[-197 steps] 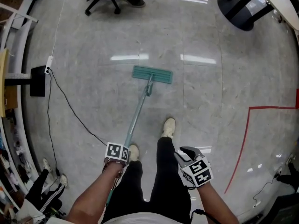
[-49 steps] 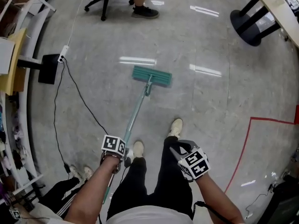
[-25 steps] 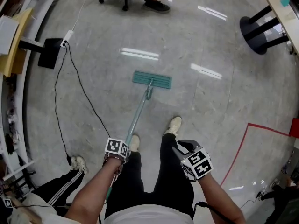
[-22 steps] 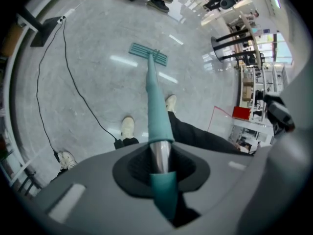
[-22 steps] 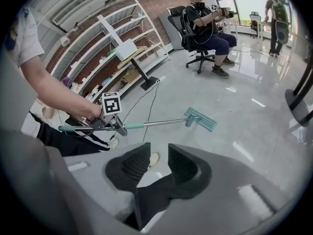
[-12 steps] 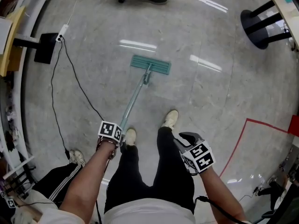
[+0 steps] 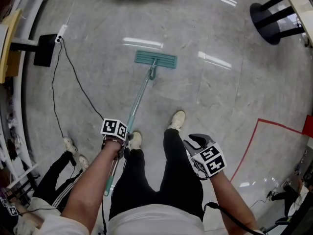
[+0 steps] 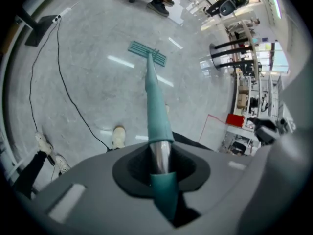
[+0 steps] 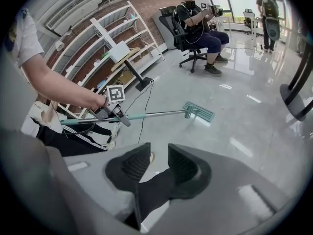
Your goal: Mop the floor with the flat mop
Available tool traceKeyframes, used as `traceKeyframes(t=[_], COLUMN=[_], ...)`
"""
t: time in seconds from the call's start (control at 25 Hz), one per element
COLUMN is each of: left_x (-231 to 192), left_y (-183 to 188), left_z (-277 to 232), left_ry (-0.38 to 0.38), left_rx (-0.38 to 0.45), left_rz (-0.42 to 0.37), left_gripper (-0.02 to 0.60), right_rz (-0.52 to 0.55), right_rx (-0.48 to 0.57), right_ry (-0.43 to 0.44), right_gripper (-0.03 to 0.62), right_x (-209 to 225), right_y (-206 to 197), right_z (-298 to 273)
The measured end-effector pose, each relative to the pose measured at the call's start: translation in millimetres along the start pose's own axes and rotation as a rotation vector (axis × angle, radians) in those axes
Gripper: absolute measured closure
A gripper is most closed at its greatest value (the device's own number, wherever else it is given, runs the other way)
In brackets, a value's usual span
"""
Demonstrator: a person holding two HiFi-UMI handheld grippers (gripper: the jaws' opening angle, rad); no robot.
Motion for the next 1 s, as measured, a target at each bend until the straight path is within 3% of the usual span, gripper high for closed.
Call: traceKeyframes(t=[0.2, 0.48, 0.76, 1.0], left_x=[21, 15, 15, 43], left_y=[-4, 4, 52, 112], left_z=[-13, -24, -20, -21], left_ry=[0.009, 0.006, 0.036, 0.041], left_rx=[0.003, 0.023, 0.034, 0.010], left_rz=[0.015, -0.006, -0.032, -0.044], left_gripper=[0.505, 0.503, 0.503, 0.498], right_rz=[-0.019, -0.059, -0.064, -0.070], right_rx=[0.019, 0.022, 0.012, 0.034], right_ry=[-0.015, -0.022, -0.030, -0.035], right_gripper=[0.482, 0.482, 0.482, 0.481], right_x=[-2, -9, 0, 0], right_y=[-2, -19, -24, -21], right_z=[5, 9, 12, 13])
Point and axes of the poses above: the fingertips, and each gripper's own axes: z backward along the fingers, x to its right, y out of its top, the point moved 4 cm from there along z, backward along the fingers, and after that the axes turned 12 degrees about x, right-handed, at the moved point
